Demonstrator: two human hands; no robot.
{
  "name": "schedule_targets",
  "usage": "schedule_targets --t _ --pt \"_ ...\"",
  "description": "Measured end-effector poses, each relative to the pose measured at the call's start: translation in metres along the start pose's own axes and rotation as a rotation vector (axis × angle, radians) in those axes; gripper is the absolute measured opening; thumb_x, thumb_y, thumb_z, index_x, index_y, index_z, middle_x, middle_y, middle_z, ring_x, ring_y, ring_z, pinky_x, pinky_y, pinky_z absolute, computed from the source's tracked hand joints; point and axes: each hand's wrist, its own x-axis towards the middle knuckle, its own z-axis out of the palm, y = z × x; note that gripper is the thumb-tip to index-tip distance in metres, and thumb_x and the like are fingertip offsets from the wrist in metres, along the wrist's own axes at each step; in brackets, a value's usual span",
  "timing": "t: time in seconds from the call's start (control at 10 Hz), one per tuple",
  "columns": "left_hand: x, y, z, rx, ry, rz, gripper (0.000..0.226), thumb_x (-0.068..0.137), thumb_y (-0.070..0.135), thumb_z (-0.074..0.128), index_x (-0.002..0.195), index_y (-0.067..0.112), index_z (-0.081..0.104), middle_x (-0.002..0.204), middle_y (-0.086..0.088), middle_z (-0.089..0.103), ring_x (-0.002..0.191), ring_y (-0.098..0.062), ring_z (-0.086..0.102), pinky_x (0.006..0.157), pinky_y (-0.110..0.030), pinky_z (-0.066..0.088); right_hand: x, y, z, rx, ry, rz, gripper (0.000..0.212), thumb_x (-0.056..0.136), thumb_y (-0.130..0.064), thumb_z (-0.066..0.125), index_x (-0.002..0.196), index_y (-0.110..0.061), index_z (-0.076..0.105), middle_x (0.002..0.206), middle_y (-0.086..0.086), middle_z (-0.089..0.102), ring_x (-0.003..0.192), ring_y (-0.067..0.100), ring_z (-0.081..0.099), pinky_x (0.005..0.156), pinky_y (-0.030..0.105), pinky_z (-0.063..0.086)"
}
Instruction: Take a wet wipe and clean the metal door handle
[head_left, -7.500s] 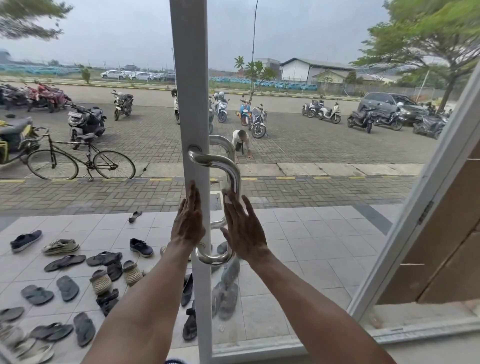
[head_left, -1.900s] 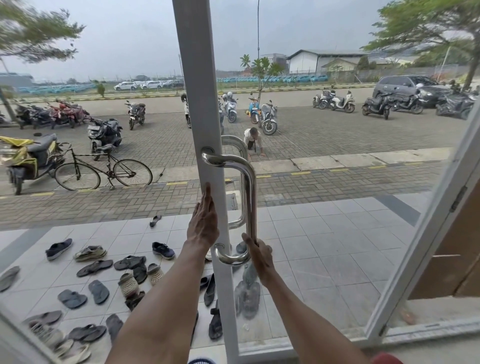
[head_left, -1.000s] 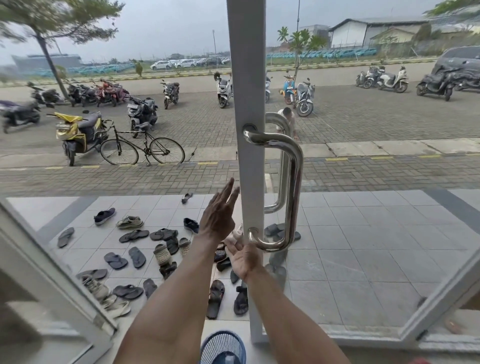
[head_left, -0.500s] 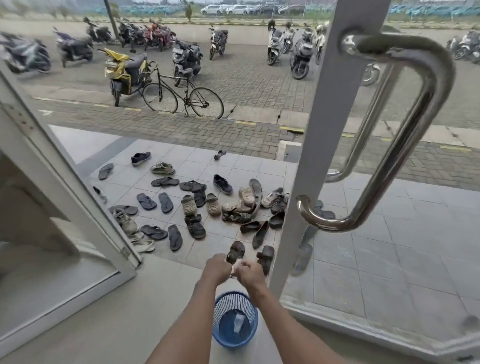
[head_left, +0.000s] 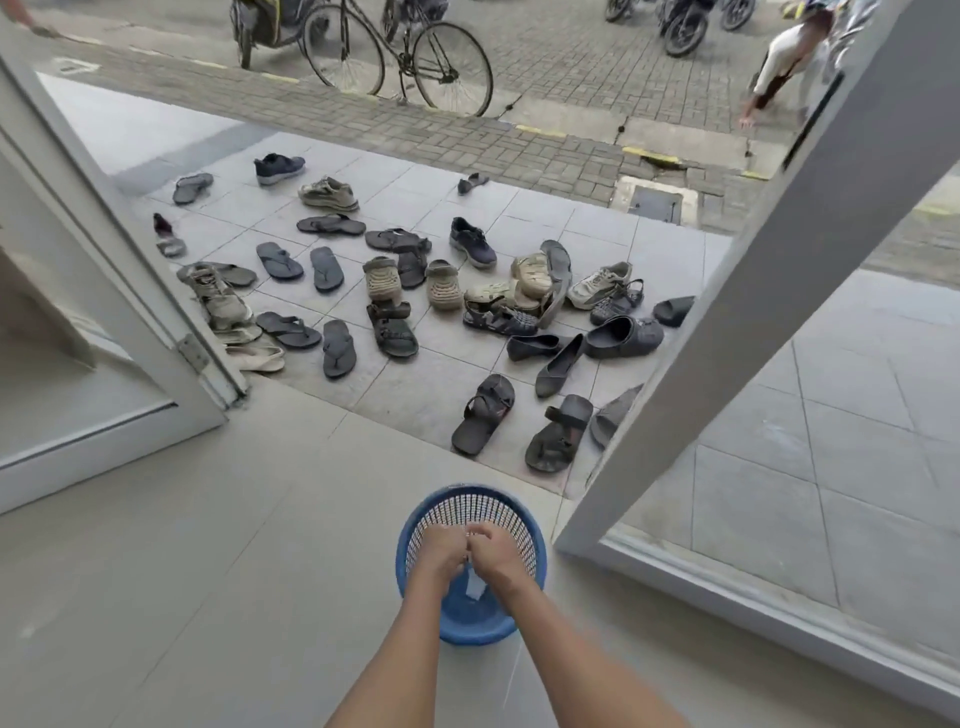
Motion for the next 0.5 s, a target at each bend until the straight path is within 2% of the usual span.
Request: schedule_targets --t 0.1,0.2,0.3,0.4,0.5 --pt "0.061 -0.045 0.015 -0.058 0.055 0.001 0.018 0.091 0.008 0.051 0.081 0.000 0.065 0.071 -0.013 0.066 0.067 -0.024 0.059 0.057 -0.034 0.048 0.036 0.039 0.016 -0.065 -0.058 0.042 0.032 0.087 -0.008 0.045 0.103 0.001 0.071 0.099 0.013 0.069 0.087 0.021 0.058 0.073 0.033 0.048" --pt "0.107 -0.077 0.026 -0.080 0.105 0.012 0.017 0.092 0.006 0.045 0.084 0.001 0.059 0.077 -0.013 0.061 0.073 -0.026 0.059 0.063 -0.034 0.048 0.071 0.075 0.029 -0.045 -0.072 0.086 0.034 0.098 -0.004 0.040 0.122 0.009 0.061 0.115 0.020 0.065 0.094 0.020 0.054 0.073 0.028 0.045" --pt "0.147 -0.103 0.029 -0.094 0.115 -0.037 0.021 0.090 0.013 0.051 0.098 -0.002 0.064 0.096 -0.018 0.069 0.093 -0.032 0.066 0.087 -0.045 0.058 0.089 0.094 0.040 -0.089 -0.102 0.080 0.036 0.098 -0.006 0.038 0.124 0.005 0.060 0.126 0.020 0.063 0.097 0.019 0.054 0.079 0.032 0.047" --pt "0.170 -0.115 0.029 -0.062 0.131 -0.017 0.035 0.088 0.023 0.053 0.108 -0.002 0.065 0.106 -0.019 0.069 0.097 -0.034 0.065 0.091 -0.047 0.056 0.093 0.102 0.043 -0.065 -0.149 0.103 0.038 0.100 -0.011 0.033 0.130 0.000 0.054 0.117 0.011 0.061 0.091 0.017 0.055 0.067 0.024 0.049" --pt "0.140 -0.099 0.027 -0.062 0.144 -0.029 0.030 0.097 0.023 0.048 0.106 -0.002 0.062 0.107 -0.018 0.066 0.097 -0.033 0.063 0.083 -0.041 0.056 0.086 0.095 0.040 -0.009 -0.161 0.139 0.035 0.100 -0.012 0.035 0.125 -0.001 0.056 0.108 0.010 0.063 0.088 0.015 0.058 0.072 0.026 0.051"
